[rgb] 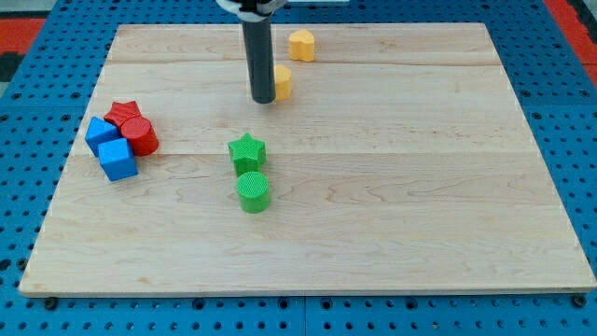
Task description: Place the blue cube left to the yellow hexagon
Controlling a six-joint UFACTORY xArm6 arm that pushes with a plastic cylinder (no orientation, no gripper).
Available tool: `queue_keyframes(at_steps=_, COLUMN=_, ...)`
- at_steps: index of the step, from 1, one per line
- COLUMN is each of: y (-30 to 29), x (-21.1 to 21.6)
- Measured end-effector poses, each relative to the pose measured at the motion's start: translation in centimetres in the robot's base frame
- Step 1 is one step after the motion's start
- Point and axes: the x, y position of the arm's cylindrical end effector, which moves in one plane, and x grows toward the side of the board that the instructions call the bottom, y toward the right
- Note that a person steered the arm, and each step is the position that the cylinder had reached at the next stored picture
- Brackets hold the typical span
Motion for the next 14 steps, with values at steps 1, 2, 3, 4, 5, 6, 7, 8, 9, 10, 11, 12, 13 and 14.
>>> queue_keyframes(at_steps=1, y=1.2, x=-3.6)
queue_keyframes(at_steps=2, y=1.4, x=-1.7)
queue_keyframes(at_steps=3, y=-0.8, x=-0.6)
queue_keyframes(at_steps=4, y=-1.5, x=-0.6)
queue_keyframes(at_steps=5, y=-1.8, x=-0.6)
queue_keyframes(at_steps=6, y=-2.0, x=-0.6)
queue_keyframes(at_steps=7, y=-1.9, x=-0.6)
queue_keyframes(at_steps=8, y=-1.7, x=-0.7)
queue_keyframes(at_steps=9, y=-1.7, x=-0.7)
queue_keyframes(at_steps=10, y=-3.8, x=0.9)
queue_keyframes(at_steps=11, y=-8.5, x=6.4)
queue_keyframes(at_steps=12, y=-9.1, x=13.8)
queue_keyframes(at_steps=13, y=-11.9, x=19.7)
queue_keyframes(at_steps=14, y=-15.8, x=20.1)
